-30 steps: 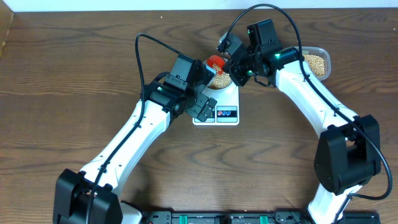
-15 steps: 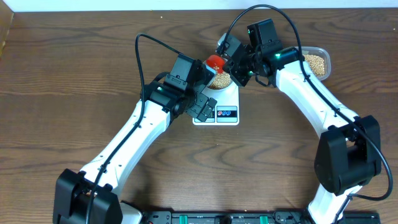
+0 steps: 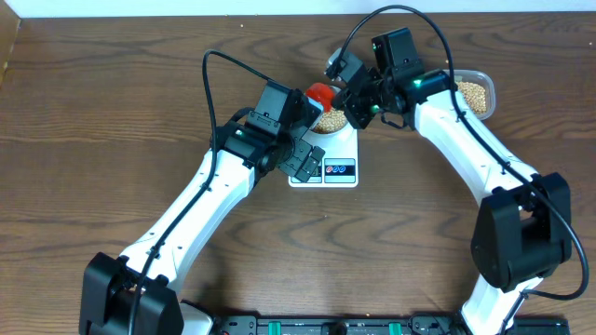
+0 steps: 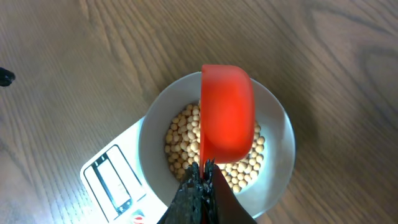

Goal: Scoop item into bowl and weigh 50g on scale
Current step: 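Tilt the red scoop to pour more soybeans into the bowl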

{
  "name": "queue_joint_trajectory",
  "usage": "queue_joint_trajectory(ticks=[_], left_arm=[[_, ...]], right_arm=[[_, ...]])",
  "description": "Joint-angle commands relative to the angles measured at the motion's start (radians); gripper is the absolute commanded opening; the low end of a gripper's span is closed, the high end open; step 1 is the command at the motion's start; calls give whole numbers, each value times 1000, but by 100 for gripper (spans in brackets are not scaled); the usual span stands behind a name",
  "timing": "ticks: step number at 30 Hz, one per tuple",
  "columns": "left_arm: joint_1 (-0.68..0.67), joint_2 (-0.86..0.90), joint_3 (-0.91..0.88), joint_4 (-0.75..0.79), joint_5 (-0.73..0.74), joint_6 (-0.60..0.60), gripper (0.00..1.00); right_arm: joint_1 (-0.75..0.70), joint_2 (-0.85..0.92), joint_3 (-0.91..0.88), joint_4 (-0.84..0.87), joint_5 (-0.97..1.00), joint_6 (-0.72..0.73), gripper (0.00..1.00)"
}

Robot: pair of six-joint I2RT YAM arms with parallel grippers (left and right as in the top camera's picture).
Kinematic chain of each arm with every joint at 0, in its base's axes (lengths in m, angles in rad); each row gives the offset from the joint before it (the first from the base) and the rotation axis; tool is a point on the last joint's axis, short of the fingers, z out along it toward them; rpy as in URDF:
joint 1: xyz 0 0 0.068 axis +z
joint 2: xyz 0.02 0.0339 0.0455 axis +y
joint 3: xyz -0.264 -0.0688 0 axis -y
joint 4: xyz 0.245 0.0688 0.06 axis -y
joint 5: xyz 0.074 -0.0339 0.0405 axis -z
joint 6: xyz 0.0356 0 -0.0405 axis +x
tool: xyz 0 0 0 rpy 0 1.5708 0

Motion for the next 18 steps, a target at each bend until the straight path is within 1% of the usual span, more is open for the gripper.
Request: queue_joint_trajectory(ticks=[1,18], left_arm=[[2,-16,3,0,-6,16,100],[2,-16,3,0,-6,16,100]], right_arm=[[-13,-35,9,0,-26,33,1],[-19,-35,9,1,-25,31,1]])
